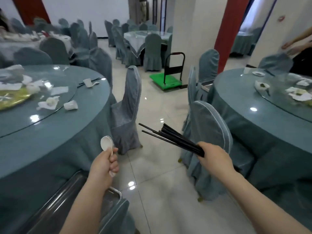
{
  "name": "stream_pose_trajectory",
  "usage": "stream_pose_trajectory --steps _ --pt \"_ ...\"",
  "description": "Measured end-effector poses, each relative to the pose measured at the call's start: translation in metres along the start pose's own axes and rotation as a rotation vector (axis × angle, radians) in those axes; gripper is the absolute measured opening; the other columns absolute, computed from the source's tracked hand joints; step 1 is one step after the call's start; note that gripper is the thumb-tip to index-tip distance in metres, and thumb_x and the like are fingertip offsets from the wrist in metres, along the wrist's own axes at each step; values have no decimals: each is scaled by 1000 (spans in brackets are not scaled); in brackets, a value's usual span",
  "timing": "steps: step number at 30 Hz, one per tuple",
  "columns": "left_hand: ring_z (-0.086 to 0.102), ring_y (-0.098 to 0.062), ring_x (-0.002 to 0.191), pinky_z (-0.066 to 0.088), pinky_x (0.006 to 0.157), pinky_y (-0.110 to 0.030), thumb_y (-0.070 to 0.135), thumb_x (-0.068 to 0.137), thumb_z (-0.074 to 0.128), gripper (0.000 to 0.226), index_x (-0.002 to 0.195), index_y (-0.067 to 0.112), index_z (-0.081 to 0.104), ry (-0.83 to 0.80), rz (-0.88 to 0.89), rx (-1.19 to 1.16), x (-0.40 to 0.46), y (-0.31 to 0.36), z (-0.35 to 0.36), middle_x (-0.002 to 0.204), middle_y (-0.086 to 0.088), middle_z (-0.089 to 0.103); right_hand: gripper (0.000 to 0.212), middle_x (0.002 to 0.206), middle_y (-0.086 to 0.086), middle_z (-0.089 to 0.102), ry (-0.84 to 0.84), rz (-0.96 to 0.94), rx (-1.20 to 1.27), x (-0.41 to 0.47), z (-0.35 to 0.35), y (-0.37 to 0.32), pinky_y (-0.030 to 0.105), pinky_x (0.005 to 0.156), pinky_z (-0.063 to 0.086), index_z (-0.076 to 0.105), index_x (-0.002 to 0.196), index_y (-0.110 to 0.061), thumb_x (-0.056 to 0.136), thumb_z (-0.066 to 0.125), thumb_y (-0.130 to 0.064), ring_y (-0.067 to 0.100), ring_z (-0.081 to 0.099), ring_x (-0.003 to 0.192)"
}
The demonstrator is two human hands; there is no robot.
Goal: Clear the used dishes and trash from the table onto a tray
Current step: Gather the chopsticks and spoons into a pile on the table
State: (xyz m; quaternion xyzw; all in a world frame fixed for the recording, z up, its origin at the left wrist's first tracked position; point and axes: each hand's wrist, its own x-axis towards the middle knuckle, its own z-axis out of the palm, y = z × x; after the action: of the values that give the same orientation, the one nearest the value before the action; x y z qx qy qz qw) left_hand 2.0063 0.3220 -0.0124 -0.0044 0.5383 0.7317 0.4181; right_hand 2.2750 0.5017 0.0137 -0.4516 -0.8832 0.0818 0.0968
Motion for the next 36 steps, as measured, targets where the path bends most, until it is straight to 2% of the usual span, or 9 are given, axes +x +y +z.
stream_pose_trajectory --steps 4,8,14,18,23,29,36 --pt "22 -3 28 16 32 -11 24 101 36 25 87 10 51 116 74 19 40 17 0 41 9 34 7 74 -8 60 -23 -173 51 102 12 -22 36 60 49 56 88 -27 88 54 -34 22 58 71" --pt "24 -4 28 17 33 -11 20 100 37 24 87 9 53 172 112 92 105 49 20 40 8 36 10 72 -10 55 -36 -297 43 201 35 -47 34 57 47 55 87 -29 90 51 -38 19 55 69" --pt "27 -6 29 22 35 -11 23 99 40 23 88 10 56 231 80 51 209 94 55 41 7 39 10 78 -6 62 -94 -351 15 336 58 -68 32 54 39 55 86 -27 89 51 -35 22 59 75" --pt "28 -6 31 24 33 -13 23 99 41 23 89 10 57 267 38 39 277 106 77 44 5 40 11 68 -7 55 -120 -382 33 434 74 -76 33 51 38 53 82 -24 88 49 -33 23 54 68" --pt "26 -5 28 21 32 -12 23 101 37 27 87 9 55 346 74 -81 374 132 112 41 7 37 6 73 -6 59 -95 -471 61 573 89 -87 31 52 33 55 86 -27 88 51 -32 24 52 67" --pt "25 -6 27 20 33 -9 21 100 34 25 89 8 52 415 98 -202 477 170 152 41 5 36 5 65 -11 50 -128 -539 95 732 86 -96 29 48 31 55 83 -27 86 53 -30 23 52 66" --pt "26 -8 28 22 33 -11 7 92 27 25 94 4 52 499 166 -215 595 235 171 42 3 38 5 72 -5 60 -129 -644 103 890 101 -160 31 51 40 52 80 -29 85 52 -30 23 57 68"
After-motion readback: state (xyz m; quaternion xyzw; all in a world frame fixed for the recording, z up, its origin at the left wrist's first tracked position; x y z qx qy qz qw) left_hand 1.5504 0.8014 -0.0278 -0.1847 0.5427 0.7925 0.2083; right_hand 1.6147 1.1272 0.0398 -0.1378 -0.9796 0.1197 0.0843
